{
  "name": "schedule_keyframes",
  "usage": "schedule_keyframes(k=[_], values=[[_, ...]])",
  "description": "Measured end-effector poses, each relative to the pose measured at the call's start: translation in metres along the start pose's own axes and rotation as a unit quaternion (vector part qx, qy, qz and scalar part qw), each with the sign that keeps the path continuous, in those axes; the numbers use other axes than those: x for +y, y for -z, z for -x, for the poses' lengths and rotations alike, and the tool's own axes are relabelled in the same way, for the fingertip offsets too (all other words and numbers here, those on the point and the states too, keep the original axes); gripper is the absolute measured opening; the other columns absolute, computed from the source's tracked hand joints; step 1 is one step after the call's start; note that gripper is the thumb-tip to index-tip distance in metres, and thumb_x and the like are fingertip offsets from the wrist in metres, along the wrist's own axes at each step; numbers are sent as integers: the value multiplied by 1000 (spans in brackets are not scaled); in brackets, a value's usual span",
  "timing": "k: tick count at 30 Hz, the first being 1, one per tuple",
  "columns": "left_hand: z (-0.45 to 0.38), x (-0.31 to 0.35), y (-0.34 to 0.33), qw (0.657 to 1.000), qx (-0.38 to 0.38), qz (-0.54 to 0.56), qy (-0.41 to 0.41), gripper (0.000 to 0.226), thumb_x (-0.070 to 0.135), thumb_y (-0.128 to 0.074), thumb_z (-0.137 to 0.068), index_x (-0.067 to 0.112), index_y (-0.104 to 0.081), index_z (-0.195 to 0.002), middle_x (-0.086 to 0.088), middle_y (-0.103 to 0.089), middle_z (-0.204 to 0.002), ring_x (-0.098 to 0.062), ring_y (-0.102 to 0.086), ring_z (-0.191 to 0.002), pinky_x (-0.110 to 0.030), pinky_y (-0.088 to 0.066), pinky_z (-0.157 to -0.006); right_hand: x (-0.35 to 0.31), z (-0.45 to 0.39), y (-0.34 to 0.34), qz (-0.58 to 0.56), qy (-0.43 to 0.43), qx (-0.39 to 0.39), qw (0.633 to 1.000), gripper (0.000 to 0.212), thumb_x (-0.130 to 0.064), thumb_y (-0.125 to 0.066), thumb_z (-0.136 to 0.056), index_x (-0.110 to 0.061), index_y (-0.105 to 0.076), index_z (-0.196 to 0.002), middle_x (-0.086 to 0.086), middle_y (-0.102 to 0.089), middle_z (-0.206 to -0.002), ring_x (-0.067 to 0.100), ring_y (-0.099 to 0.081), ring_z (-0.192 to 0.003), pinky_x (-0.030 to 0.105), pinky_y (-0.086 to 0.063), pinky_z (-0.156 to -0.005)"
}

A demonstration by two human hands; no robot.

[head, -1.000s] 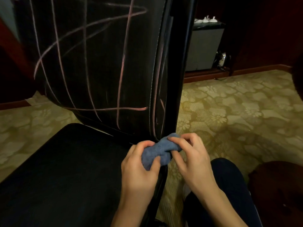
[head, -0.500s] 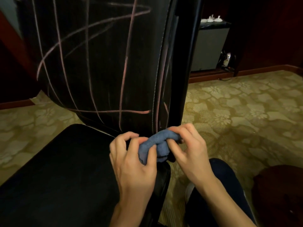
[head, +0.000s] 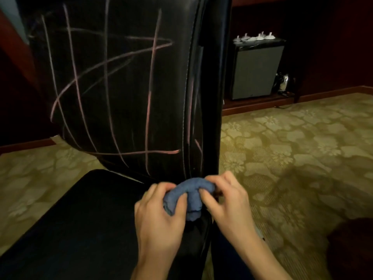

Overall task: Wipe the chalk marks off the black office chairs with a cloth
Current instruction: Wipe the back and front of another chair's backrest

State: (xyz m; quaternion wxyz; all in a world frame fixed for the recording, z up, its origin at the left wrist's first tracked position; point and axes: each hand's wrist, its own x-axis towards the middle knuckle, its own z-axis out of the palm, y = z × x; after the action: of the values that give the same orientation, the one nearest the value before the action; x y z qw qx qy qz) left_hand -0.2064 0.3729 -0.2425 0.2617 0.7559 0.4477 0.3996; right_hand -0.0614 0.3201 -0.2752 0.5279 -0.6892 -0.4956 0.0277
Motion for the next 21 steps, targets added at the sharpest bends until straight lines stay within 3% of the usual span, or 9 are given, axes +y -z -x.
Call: schedule_keyframes(k=[3, 7, 11, 13, 18, 21], values=[[5, 5, -6, 999, 33, 27, 25, 16, 29, -70, -81, 38, -59, -88, 17, -60, -87, -11, -62, -83, -50, -53, -75, 0, -1, 0, -21, -10, 7, 1000, 15, -36, -58, -82, -25, -66, -90, -14, -48, -82, -2, -54, -72, 7, -37, -63], [-14, 29, 3, 997, 73, 34, -19, 16, 25, -71, -83, 33, -60, -92, 16, -61, -89, -4, -61, -86, -45, -54, -80, -24, -29, 10, -57, 18, 46, 997, 14, -32, -61, -82, -24, -66, -91, -12, -53, -82, 5, -56, -74, 11, -39, -65], [-43, 61, 20, 990, 111, 51, -75, 19, 21, -71, -85, 33, -58, -93, 15, -61, -90, 1, -60, -86, -16, -47, -76, -54, -62, 23, -99, 47, 97, 989, 13, -28, -64, -83, -22, -66, -94, -6, -56, -85, 7, -55, -76, 13, -40, -68], [-58, 77, 24, 986, 125, 67, -90, 15, 20, -70, -88, 29, -59, -94, 11, -62, -89, 1, -60, -83, -9, -44, -70, -69, -79, 28, -105, 58, 123, 985, 9, -25, -65, -85, -23, -64, -94, -3, -55, -86, 6, -53, -75, 13, -38, -68], [-97, 111, 31, 982, 151, 44, -106, 8, 34, -66, -91, 28, -61, -89, 10, -65, -82, -2, -62, -76, -11, -43, -65, -93, -123, 41, -162, 30, 152, 975, 14, -30, -65, -85, -24, -56, -77, -10, -48, -69, 4, -44, -62, 23, -36, -62], [-108, 123, 33, 984, 154, 21, -90, 11, 38, -66, -91, 31, -60, -85, 13, -64, -74, 0, -61, -70, -14, -42, -62, -95, -138, 44, -169, 22, 160, 972, 23, -28, -68, -85, -20, -53, -71, -15, -43, -55, 2, -40, -55, 20, -32, -56]])
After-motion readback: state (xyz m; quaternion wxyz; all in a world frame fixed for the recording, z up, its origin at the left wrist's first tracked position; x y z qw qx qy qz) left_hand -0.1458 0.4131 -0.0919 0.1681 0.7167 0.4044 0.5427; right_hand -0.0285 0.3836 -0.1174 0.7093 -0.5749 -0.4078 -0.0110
